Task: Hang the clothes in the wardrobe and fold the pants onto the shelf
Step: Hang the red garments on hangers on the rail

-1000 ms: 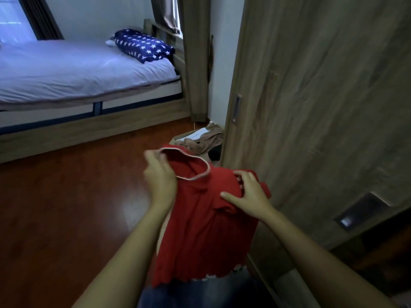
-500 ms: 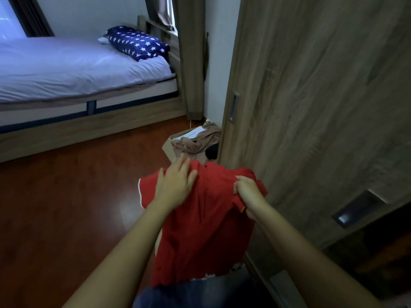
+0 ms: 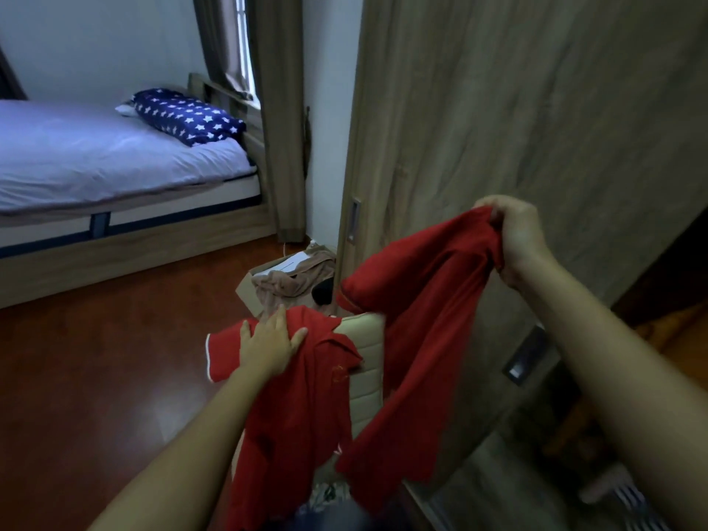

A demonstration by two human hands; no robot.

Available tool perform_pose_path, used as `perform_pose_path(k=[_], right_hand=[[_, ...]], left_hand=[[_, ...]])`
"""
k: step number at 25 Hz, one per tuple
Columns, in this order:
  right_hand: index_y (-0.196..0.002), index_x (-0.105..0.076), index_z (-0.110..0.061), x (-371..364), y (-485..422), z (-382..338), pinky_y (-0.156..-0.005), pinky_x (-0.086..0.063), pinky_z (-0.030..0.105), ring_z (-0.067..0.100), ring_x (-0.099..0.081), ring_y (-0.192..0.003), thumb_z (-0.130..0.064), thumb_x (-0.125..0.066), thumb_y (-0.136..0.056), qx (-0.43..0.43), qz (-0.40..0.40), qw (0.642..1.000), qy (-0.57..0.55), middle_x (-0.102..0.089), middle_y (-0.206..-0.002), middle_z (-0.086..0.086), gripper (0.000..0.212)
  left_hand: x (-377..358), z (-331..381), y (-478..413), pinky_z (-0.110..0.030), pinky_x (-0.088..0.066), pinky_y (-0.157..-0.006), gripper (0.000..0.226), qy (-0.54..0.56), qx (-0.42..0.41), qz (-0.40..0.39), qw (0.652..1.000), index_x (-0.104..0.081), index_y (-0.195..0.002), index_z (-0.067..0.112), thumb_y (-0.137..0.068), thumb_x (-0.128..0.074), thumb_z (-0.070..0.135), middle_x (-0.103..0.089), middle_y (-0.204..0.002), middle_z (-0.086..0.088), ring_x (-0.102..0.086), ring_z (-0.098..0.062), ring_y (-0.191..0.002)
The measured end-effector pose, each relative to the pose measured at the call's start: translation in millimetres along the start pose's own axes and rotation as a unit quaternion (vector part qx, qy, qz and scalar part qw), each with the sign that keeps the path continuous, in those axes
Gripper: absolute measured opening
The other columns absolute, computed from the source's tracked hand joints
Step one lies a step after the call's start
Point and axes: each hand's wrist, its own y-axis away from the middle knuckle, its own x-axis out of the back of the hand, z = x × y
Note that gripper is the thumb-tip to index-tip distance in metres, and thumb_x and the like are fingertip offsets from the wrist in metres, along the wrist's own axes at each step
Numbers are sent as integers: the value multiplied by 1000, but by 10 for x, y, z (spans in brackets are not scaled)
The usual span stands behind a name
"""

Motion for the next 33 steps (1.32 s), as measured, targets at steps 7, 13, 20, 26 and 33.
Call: perform_pose_path(k=[7, 13, 20, 26, 33], right_hand=[[-55, -59, -17, 469, 329, -1214, -41, -33, 15, 6, -42, -41, -16, -51, -54, 103, 49, 993, -18, -46, -44, -8, 9], [-71, -64, -25, 1887, 441, -1416, -43, -34, 17, 5, -47, -50, -2, -40, -83, 167, 164, 922, 309, -59, -69, -3, 35], [-94, -63, -15, 2558, 1263, -589, -77, -48, 34, 25, -61, -83, -20, -53, -91, 145, 161, 881, 420, -64, -89, 10, 12], [-110, -39, -17, 2534, 2323, -719, -68, -44, 4, -4, -60, -80, -34, -56, -90, 90, 26, 966, 242, -56, -105, -19, 31], [-90, -40, -38, 3185, 2374, -1078, -84, -45, 30, 4, -57, -84, -5, -60, -83, 170, 123, 903, 376, -54, -88, -14, 39]], left_hand=[[843, 1513, 291, -36, -20, -112, 99, 335, -316, -16, 887, -22, -148, 23, -70, -78, 43, -17, -155, -11, -19, -18, -142], [1507, 2334, 609, -27, -40, -58, 7, 487, -274, 40, 829, -61, -89, 20, -82, -61, 19, -59, -75, -3, -54, -14, -69], [1882, 3689, 1809, -24, -36, -50, 29, 677, -278, -116, 672, -48, -80, 22, -92, -46, -5, -42, -61, -3, -39, -11, -50], [1970, 4274, 2418, -16, -44, -48, 15, 727, -234, -138, 630, -68, -89, 6, -91, -53, 4, -58, -61, -2, -52, -4, -45], [1878, 4167, 2270, -31, -46, -98, 84, 523, -349, 47, 776, -43, -130, 7, -62, -84, 34, -52, -120, -9, -55, -16, -108]])
